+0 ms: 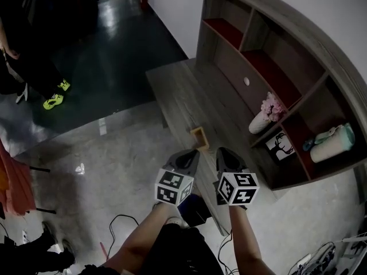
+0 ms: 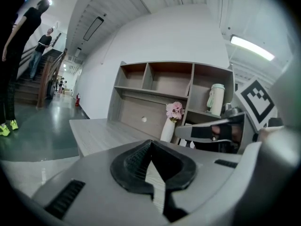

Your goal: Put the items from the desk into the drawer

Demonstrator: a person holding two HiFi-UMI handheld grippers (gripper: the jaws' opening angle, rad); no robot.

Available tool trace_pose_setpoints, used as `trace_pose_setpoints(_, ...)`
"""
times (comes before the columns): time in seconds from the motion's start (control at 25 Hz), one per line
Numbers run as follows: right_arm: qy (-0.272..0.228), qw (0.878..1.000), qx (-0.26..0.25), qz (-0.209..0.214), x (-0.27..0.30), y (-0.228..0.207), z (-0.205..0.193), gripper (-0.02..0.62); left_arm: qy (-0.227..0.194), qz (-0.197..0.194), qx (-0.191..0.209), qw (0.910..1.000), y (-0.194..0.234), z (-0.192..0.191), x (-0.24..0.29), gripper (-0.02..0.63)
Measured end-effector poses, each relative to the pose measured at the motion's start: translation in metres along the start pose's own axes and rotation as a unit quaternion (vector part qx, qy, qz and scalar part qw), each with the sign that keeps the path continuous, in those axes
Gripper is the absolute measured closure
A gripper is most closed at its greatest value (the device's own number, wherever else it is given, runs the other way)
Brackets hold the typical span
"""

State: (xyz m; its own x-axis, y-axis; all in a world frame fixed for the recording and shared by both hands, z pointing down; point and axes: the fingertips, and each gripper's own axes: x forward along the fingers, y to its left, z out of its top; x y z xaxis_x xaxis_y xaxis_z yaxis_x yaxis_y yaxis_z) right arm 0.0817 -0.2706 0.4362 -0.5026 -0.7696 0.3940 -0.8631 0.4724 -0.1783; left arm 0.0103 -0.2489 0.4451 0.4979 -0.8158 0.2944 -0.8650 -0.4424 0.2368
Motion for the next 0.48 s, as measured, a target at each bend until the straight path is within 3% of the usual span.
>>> trace_pose_setpoints(0.28, 0.045, 0.998, 0.037, 0.018, 0.042, -0.013, -0.007, 0.583, 0.013, 0.004, -0.001, 0.9999, 0.024, -0.008, 0.028, 0.595)
trace_pose_setpoints(0.48, 0.092, 0.995, 0.026, 0.011, 0.071, -0.026, -0.024, 0.581, 0.021, 0.002, -0.013, 0.9997, 0.036, -0.019, 0.044, 0.595)
